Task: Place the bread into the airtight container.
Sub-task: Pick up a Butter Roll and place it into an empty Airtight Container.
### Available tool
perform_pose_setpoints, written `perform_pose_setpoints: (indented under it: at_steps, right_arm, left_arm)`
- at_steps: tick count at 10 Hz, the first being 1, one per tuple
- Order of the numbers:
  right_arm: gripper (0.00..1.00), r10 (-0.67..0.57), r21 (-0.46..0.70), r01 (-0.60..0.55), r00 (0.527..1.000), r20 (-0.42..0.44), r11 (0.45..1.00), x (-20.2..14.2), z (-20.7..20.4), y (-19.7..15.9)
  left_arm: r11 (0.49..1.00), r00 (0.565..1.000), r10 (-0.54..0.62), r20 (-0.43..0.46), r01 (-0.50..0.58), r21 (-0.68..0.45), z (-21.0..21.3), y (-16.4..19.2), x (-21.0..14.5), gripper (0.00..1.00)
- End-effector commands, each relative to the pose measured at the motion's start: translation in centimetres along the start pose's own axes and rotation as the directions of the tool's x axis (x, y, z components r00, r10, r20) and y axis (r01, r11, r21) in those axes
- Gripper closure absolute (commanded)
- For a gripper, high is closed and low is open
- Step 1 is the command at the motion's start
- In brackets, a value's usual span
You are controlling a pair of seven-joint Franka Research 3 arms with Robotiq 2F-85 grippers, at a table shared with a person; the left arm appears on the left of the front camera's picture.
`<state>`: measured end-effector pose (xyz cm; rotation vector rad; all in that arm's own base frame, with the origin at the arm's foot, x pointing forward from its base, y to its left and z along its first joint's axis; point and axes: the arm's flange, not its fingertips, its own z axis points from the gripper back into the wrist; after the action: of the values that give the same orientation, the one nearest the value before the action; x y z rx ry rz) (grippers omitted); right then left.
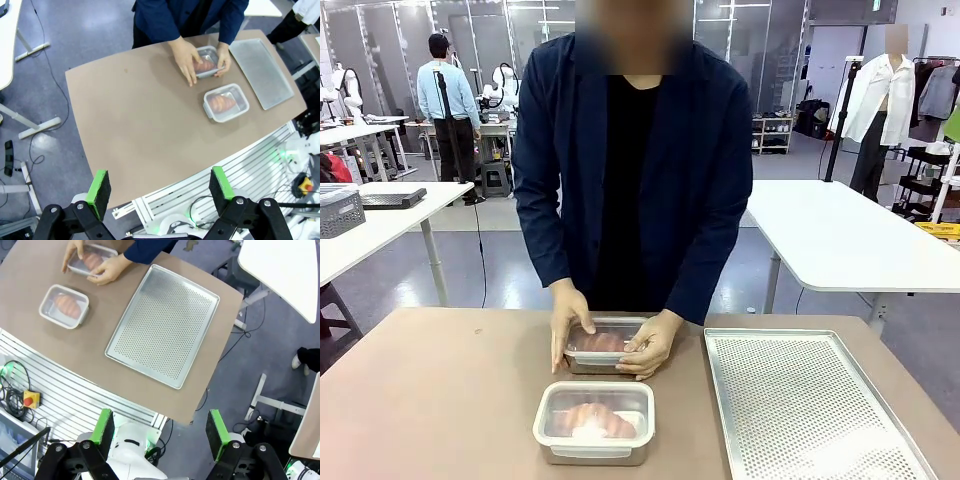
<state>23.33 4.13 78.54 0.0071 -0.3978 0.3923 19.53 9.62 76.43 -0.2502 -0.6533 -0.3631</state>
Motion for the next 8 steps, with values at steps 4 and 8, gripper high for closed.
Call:
perform_pose_setpoints:
  at_steps: [4, 8]
  right_arm:
    - [0.08, -0.007, 0.002, 0.007, 1.000, -0.003, 1.000, 0.10, 0.17, -0.10]
    - [0.08, -0.007, 0.002, 0.007, 1.000, -0.003, 1.000, 0.10, 0.17, -0.10]
  left_arm:
    - [1.000, 1.000, -0.016, -0.003, 0.016, -0.005, 0.18, -0.08, 0.06, 0.00]
    - [1.000, 1.000, -0.016, -0.003, 0.016, -0.005, 0.18, -0.08, 0.06, 0.00]
